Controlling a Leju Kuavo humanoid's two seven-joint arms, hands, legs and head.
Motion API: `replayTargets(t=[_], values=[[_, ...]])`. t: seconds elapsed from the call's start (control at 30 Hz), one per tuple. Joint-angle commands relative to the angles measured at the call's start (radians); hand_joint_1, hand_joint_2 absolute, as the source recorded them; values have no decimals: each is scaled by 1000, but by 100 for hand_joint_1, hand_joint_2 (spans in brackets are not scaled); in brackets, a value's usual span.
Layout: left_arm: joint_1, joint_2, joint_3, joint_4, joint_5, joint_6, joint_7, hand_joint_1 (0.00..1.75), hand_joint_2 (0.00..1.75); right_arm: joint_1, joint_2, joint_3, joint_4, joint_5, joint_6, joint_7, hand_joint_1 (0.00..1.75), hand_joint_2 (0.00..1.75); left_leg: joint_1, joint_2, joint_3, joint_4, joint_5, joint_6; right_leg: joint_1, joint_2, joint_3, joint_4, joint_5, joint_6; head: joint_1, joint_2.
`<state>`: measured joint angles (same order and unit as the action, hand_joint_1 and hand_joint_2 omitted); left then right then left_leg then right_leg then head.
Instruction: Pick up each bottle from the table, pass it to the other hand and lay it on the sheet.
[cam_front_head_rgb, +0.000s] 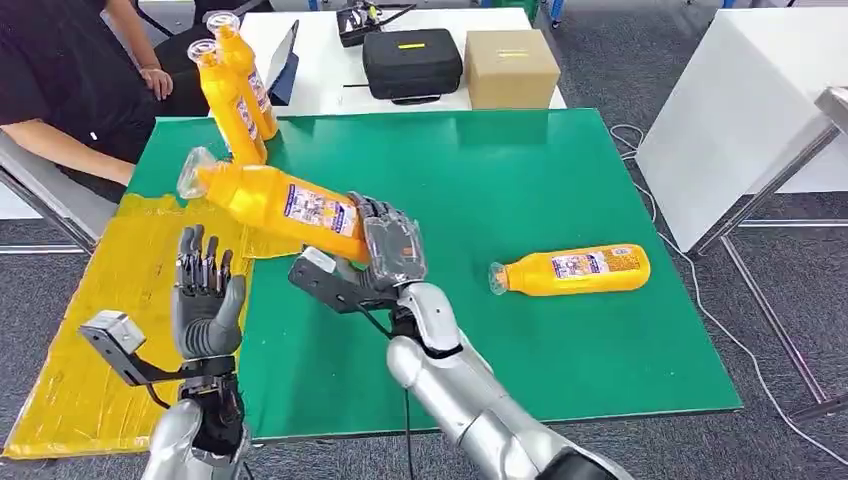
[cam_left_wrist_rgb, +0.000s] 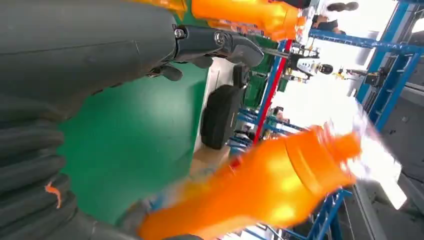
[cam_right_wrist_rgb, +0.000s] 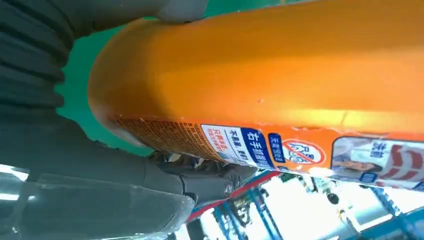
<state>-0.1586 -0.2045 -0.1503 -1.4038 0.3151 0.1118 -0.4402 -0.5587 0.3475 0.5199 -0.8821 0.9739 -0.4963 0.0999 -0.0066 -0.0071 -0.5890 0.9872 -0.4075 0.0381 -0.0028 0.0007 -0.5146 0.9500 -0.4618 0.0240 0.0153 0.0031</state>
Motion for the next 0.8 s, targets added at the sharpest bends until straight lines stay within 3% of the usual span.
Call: replayTargets(t=[0.03,0.57,0.8], values=[[-50,13,-23,76,4,-4,9,0,175,-89,2,62,163,-11,-15,7,175,175,0,0,3,0,-1,-2,0,-1,4,-1,-1,0,0,0],[-50,14,-25,73,14,-16,20,0,175,-91,2,72,170,-24,9,8,175,175,0,0,0,0,-1,-2,0,-1,0,-1,-1,0,0,0],[-39,16,-36,12,19,-21,65,0,175,-73,2,297,260,-84,23,90,175,175,0,1,0,-1,-1,-2,0,1,0,-1,-1,0,0,0]])
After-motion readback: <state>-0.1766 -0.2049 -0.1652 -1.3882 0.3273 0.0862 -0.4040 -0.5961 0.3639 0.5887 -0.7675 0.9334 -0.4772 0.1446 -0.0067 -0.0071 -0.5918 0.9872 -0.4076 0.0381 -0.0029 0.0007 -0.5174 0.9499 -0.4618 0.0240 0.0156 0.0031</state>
